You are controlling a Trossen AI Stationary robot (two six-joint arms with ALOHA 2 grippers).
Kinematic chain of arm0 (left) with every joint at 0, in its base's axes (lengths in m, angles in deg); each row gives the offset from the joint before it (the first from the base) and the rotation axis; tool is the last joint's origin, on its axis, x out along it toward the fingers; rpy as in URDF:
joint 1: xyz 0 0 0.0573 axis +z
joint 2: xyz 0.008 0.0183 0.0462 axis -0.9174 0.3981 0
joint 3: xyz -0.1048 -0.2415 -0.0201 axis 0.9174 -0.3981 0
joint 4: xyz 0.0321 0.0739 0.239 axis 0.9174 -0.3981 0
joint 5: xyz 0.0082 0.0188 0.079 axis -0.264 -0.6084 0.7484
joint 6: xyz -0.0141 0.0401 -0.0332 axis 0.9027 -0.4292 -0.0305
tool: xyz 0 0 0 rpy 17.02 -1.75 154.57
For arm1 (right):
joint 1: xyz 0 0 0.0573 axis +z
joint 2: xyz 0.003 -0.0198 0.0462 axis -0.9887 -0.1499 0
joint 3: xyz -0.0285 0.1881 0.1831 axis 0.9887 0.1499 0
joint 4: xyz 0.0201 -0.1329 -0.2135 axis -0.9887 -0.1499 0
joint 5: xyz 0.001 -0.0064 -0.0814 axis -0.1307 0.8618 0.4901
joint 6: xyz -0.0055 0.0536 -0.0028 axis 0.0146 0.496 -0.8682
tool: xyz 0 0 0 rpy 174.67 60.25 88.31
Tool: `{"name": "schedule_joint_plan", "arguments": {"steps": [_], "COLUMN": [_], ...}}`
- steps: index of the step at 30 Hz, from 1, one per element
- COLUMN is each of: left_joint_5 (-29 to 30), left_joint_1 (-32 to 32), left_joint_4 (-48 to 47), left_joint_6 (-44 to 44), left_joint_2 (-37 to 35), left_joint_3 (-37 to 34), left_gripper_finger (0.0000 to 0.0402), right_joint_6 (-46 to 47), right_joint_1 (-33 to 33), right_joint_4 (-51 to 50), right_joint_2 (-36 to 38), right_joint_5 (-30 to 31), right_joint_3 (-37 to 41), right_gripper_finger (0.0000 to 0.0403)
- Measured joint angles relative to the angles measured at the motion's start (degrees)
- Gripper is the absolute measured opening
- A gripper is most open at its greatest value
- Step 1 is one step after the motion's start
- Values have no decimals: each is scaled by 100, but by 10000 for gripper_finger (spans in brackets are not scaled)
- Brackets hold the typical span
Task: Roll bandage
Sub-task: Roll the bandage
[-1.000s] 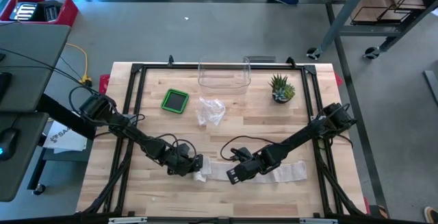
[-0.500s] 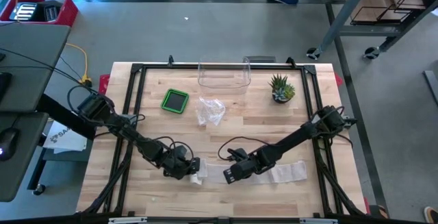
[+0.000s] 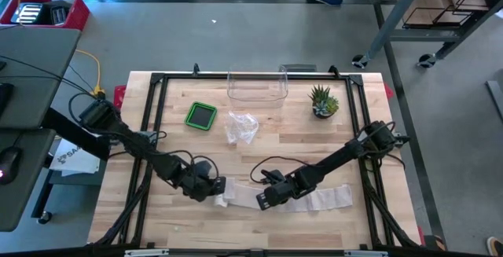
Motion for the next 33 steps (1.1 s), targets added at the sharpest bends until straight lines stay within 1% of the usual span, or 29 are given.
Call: {"name": "schedule_joint_plan", "arguments": {"steps": [9,14,20,25,33], "left_joint_5": [-76,-85,-107,-111,-110], "left_joint_1": [258,468,677,704,452], "left_joint_4": [-472,-626,-518,-703,-1123], "left_joint_6": [-737,-1088,-1255,-1364,-1155], "left_joint_2": [0,-2,-2,-2,-2], "left_joint_3": [618,840,872,871,870], "left_gripper_finger": [24,24,24,24,24], "right_joint_6": [66,133,135,130,233], "right_joint_1": [-79,-91,-89,-117,-121], "right_joint_4": [24,52,49,97,111], "right_joint_2": [-28,-28,-28,48,96], "right_joint_5": [-81,-3,19,30,42], "right_joint_3": [4,4,4,18,26], "right_gripper_finger": [0,0,0,0,0]}}
